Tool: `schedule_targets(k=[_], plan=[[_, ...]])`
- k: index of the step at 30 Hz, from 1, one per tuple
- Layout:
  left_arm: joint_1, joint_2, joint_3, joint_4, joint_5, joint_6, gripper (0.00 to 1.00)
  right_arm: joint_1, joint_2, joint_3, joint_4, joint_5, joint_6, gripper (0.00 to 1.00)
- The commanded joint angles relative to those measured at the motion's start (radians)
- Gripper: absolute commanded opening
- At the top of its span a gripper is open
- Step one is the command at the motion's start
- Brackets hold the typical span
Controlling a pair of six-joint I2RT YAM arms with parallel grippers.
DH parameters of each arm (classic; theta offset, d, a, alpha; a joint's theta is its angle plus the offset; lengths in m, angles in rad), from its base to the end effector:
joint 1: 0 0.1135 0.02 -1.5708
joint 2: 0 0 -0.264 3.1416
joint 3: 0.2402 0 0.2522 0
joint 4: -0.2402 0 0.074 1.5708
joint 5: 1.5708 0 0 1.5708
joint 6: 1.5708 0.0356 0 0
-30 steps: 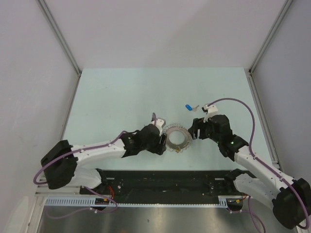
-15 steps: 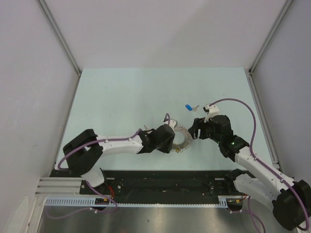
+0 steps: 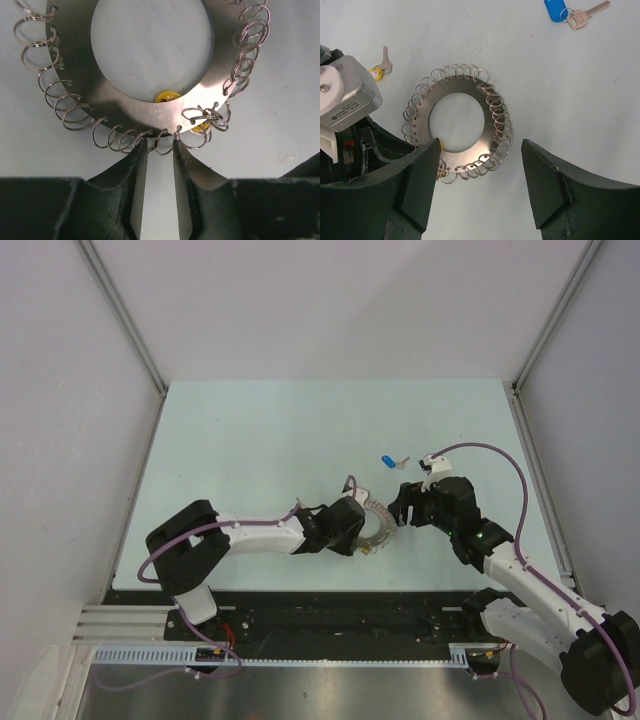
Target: Put the keys on the keyring
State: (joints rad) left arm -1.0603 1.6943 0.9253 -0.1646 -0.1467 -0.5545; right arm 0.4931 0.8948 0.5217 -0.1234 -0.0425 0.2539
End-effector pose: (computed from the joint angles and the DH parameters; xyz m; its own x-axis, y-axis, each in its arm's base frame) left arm 0.1683 -0.2900 0.1605 -0.7660 0.3018 -0.5677 0.4909 0.8447 -0.2134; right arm 0.1765 0.0965 0.2338 -0.5332 -0.0016 -0.8460 -0.3842 0.8914 0.2404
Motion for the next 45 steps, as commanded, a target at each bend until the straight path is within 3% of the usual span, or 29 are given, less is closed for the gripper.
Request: schedule_targets(k=[1,8,11,15,26,36,40,45], plan=[[-0.004,0.021,0.040,0.013,0.010,-0.030,0.31,-0.004,-0.007,0.000,0.019,-0.008,0.004,0.71],[-0.004,0.042,0.043,0.020,0.032,-0.035,0.24,-0.004,-0.004,0.000,0.022,-0.011,0.004,0.71],[-0.004,0.042,0.044,0.022,0.035,-0.036,0.17,-0.004,0.000,0.000,0.022,-0.014,0.002,0.71],[-0.004,0.022,0.046,0.014,0.030,-0.028,0.00,-0.004,-0.003,0.000,0.027,-0.023,-0.001,0.71],[-0.006,-0.229,-0.016,0.056,-0.086,0.185,0.00,0.004,-0.040,0.000,0.060,-0.141,-0.034,0.71],[0.031,-0.453,-0.276,0.486,-0.074,0.433,0.00,0.005,-0.091,0.009,0.244,-0.338,-0.067,0.74],[0.072,-0.528,-0.391,0.707,0.021,0.504,0.00,0.007,-0.074,0.009,0.320,-0.408,-0.157,0.78],[0.146,-0.570,-0.513,0.993,0.200,0.487,0.00,-0.004,-0.036,0.009,0.381,-0.488,-0.191,0.76]])
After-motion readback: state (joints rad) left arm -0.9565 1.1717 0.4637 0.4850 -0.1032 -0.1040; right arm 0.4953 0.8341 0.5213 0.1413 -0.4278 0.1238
